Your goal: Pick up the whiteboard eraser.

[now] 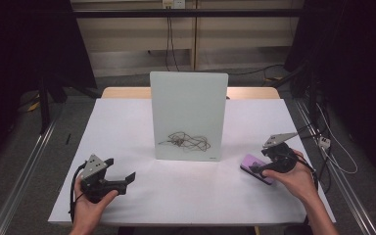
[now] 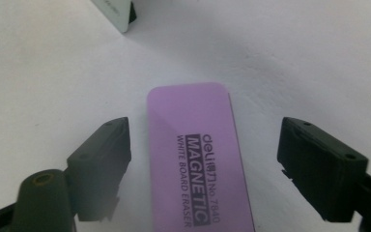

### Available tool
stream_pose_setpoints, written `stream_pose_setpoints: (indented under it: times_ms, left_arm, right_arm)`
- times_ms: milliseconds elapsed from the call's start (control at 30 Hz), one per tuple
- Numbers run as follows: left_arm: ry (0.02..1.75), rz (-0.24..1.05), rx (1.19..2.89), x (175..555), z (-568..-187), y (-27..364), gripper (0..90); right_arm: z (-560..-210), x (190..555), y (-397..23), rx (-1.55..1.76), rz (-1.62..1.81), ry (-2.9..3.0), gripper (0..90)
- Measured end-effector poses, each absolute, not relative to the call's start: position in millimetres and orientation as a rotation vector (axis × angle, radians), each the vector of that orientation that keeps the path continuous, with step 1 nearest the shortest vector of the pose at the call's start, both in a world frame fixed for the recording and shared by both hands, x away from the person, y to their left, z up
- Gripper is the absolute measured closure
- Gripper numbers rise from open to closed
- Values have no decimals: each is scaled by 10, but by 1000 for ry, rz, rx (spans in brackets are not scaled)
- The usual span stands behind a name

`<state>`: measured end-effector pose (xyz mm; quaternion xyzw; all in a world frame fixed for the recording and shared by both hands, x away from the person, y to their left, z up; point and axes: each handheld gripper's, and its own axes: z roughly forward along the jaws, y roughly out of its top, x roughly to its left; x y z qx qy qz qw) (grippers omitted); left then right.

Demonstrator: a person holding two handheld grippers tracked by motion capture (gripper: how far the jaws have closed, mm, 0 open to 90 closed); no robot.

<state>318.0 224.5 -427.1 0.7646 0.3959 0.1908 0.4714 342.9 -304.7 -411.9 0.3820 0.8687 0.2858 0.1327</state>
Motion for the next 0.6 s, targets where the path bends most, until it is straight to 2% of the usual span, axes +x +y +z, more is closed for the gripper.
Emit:
stream_pose_setpoints:
  times_ms: [600]
  left_arm:
    - [962,460,1890,3160,-4270,2241,55]
  right_arm:
    - [-4166,3467,-2960,1023,692,2636,269]
